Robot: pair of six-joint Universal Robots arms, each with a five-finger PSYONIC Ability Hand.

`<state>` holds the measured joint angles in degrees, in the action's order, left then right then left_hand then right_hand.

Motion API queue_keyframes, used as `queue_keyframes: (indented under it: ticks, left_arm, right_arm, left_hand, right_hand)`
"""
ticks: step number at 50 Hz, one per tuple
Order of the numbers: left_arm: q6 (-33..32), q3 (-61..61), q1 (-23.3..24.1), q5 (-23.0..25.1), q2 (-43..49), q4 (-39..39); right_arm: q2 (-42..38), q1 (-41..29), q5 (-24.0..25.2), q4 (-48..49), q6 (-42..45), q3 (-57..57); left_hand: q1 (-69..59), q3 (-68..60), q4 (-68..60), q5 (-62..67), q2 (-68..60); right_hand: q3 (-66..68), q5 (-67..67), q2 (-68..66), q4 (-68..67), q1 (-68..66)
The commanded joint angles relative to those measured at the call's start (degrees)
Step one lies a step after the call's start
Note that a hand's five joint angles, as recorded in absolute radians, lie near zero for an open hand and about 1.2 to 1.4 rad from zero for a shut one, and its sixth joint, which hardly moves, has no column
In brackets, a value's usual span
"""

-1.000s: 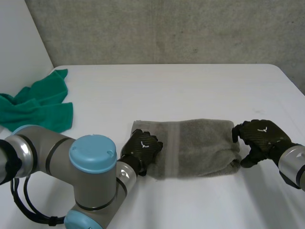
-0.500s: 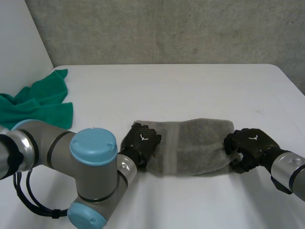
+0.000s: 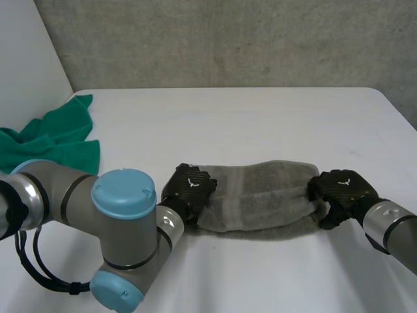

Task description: Fold the laundry.

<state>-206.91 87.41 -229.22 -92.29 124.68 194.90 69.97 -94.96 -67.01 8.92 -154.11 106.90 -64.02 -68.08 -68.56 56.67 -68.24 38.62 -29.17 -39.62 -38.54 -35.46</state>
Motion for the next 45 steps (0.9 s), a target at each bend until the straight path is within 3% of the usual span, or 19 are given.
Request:
queue_keyframes:
  ticks: [1,2,9,11,13,17,23,30,39,43,45]
  left_arm:
    - [0.01,0.66,0.27,0.0,-0.23,-0.05]
    - [0.01,0.74,0.36,0.0,-0.23,-0.05]
    - [0.01,1.45,0.27,-2.37,-2.51,-0.31]
    - [0.01,1.71,0.18,-3.33,-3.13,-0.31]
    - [0.01,2.06,0.09,-4.39,-3.92,-0.4]
    - [0.01,2.59,0.01,-5.27,-5.41,-0.49]
    - [0.01,4.08,-0.96,-5.71,-7.87,-0.49]
    - [0.01,4.52,-2.1,-5.89,-9.19,-0.57]
    - [0.1,7.42,-6.85,-5.98,-13.06,-0.57]
    - [0.19,7.42,-7.73,-6.06,-13.15,-0.49]
    - [0.28,7.42,-8.08,-6.06,-13.41,-0.49]
  right_arm:
    - [-3.17,-2.86,-1.98,0.75,-0.92,-3.01]
    - [-3.17,-3.03,-2.25,0.75,-1.1,-3.1]
    - [0.68,-2.77,-3.48,0.14,-1.45,0.32]
    - [3.67,-2.86,-3.31,0.05,-1.1,2.08]
    - [7.19,-2.95,-3.13,-0.48,-0.14,4.54]
    - [7.99,-1.98,-2.95,-3.72,1.8,6.3]
    - [8.43,3.46,0.11,-9.53,5.3,7.71]
    - [9.66,4.52,-0.05,-10.32,6.81,5.87]
    - [10.28,13.49,0.21,-14.1,10.5,0.86]
    - [10.98,9.29,-0.14,-16.12,11.12,-3.62]
    - [11.07,3.33,-0.4,-16.48,9.37,-7.73]
  left_hand:
    - [-15.98,-11.92,-11.44,13.33,-11.76]
    - [-15.98,-11.92,-11.44,13.33,-11.76]
    - [-14.67,-10.61,-10.13,12.02,-10.45]
    - [-5.78,-1.73,-1.24,3.13,-1.56]
    - [12.87,16.92,17.4,-15.52,17.08]
    - [29.4,33.45,33.94,-32.05,33.62]
    - [35.46,39.51,40.0,-38.11,39.68]
    - [41.69,45.75,46.23,-44.34,45.91]
    - [44.05,48.11,48.59,-46.7,48.27]
    - [44.22,48.27,48.76,-46.87,48.44]
    - [44.22,48.27,48.76,-46.87,48.44]
  right_hand:
    - [31.58,-31.04,-30.59,-31.66,-34.74]
    - [41.28,-40.73,-40.29,-41.36,-44.44]
    - [41.38,-40.83,-40.38,-41.46,-44.54]
    - [41.38,-40.83,-40.38,-41.46,-44.54]
    - [41.38,-40.83,-40.38,-41.46,-44.54]
    - [41.38,-40.83,-40.38,-41.46,-44.54]
    - [41.38,-40.83,-40.38,-41.46,-44.54]
    - [41.38,-40.83,-40.38,-41.46,-44.54]
    - [41.38,-40.83,-40.38,-41.46,-44.54]
    - [41.38,-40.83,-40.38,-41.46,-44.54]
    - [41.38,-40.83,-40.38,-41.46,-44.54]
